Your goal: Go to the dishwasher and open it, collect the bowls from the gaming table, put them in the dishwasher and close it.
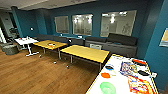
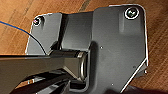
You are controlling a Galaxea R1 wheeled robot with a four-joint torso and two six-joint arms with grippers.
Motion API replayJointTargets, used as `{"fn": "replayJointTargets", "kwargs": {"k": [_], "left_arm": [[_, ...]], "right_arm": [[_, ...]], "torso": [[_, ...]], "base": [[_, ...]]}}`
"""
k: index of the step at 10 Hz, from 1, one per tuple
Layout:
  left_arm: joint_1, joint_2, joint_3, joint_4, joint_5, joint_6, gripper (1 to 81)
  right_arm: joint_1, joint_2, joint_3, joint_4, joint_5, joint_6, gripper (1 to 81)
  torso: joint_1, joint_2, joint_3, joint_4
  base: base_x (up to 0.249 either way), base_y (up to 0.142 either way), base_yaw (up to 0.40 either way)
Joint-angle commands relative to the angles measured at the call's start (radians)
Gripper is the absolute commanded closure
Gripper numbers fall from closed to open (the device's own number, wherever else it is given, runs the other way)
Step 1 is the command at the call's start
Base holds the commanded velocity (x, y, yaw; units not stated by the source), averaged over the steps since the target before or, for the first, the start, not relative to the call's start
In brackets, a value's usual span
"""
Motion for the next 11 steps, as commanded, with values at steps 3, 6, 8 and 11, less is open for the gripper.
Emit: {"fn": "replayJointTargets", "kwargs": {"k": [3, 6, 8, 11], "left_arm": [[-0.034, -0.011, 0.007, 0.016, 0.044, -0.001, 1.0], [-0.034, -0.005, 0.007, 0.015, 0.042, 0.002, 1.0], [-0.034, -0.006, 0.005, 0.013, 0.042, 0.000, 1.0], [-0.034, -0.008, 0.004, 0.012, 0.042, 0.000, 1.0]], "right_arm": [[0.048, -0.001, 0.002, -0.003, -0.052, -0.002, 1.0], [0.048, -0.004, 0.002, -0.003, -0.052, -0.002, 1.0], [0.047, -0.004, 0.002, 0.002, -0.051, -0.001, 1.0], [0.045, -0.002, 0.002, 0.002, -0.051, -0.001, 1.0]], "torso": [[0.000, 0.000, 0.000, 0.000], [0.000, 0.000, 0.000, 0.000], [-0.001, 0.000, 0.000, 0.000], [-0.001, 0.000, 0.000, 0.000]], "base": [[0.000, 0.000, -0.360], [0.000, 0.000, -0.400], [0.000, 0.000, -0.400], [0.000, 0.000, -0.400]]}}
